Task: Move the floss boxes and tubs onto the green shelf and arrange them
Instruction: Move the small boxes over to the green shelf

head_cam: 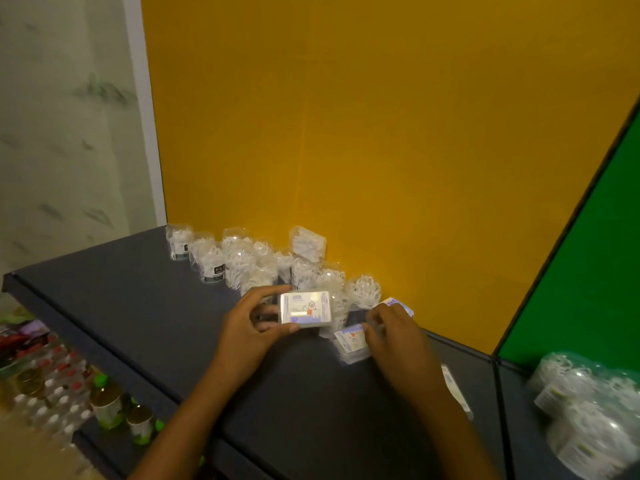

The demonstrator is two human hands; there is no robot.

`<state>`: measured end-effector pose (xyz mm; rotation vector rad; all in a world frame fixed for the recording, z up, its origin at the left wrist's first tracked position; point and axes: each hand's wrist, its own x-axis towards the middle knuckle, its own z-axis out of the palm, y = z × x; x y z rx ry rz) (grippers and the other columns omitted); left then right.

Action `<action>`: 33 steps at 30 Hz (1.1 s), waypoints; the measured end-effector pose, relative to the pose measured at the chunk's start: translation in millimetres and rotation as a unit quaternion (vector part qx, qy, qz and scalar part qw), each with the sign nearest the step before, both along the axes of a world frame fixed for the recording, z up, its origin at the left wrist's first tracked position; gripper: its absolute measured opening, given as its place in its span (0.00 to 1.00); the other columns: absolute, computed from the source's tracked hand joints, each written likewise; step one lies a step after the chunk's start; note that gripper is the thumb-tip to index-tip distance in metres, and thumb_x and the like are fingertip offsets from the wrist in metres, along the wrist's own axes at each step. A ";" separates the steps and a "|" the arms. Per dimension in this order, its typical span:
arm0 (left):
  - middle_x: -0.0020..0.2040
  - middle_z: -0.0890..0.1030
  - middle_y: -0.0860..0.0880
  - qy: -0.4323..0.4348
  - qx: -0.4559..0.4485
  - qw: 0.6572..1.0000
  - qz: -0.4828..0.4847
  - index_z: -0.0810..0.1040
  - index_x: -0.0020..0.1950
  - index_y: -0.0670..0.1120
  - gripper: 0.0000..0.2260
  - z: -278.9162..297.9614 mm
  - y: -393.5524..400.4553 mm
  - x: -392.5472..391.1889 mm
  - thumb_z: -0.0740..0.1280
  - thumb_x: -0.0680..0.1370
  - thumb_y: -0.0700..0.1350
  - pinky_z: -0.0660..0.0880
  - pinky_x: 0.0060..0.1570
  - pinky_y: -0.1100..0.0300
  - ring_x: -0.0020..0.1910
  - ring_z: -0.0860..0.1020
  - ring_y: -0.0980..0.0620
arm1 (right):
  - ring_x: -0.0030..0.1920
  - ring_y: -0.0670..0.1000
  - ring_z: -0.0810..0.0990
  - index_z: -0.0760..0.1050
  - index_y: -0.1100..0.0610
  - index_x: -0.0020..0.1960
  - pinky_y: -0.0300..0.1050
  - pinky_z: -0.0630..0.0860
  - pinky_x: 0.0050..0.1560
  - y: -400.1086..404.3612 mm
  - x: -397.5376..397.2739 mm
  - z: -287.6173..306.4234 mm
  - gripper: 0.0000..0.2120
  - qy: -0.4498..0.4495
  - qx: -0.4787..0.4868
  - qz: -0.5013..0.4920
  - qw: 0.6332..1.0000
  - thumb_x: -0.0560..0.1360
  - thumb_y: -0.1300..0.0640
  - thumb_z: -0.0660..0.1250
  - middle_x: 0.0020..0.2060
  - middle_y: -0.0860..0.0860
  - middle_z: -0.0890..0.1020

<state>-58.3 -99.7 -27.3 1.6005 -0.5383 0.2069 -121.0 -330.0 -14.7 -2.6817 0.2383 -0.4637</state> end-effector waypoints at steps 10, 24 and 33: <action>0.60 0.79 0.46 0.039 -0.086 0.995 -0.031 0.75 0.59 0.43 0.23 -22.3 -2.5 5.0 0.73 0.67 0.28 0.80 0.48 0.61 0.56 0.81 0.50 | 0.57 0.48 0.77 0.70 0.48 0.67 0.43 0.76 0.54 6.4 1.0 -10.0 0.33 0.067 -0.123 -0.082 0.987 0.71 0.28 0.60 0.62 0.48 0.77; 0.59 0.80 0.47 0.047 -0.086 0.994 -0.038 0.75 0.59 0.42 0.23 -21.8 -0.4 2.3 0.74 0.67 0.29 0.80 0.49 0.60 0.57 0.80 0.50 | 0.55 0.48 0.77 0.70 0.51 0.66 0.42 0.76 0.51 8.1 -2.6 -11.3 0.40 0.074 0.001 -0.097 0.993 0.63 0.28 0.70 0.59 0.49 0.78; 0.58 0.81 0.47 0.062 -0.092 0.993 -0.034 0.75 0.60 0.42 0.24 -16.0 2.2 -4.8 0.73 0.67 0.28 0.80 0.49 0.60 0.56 0.81 0.50 | 0.61 0.51 0.74 0.65 0.51 0.62 0.36 0.75 0.53 5.4 -10.4 -2.3 0.36 -0.007 0.155 -0.065 0.986 0.63 0.56 0.82 0.63 0.51 0.67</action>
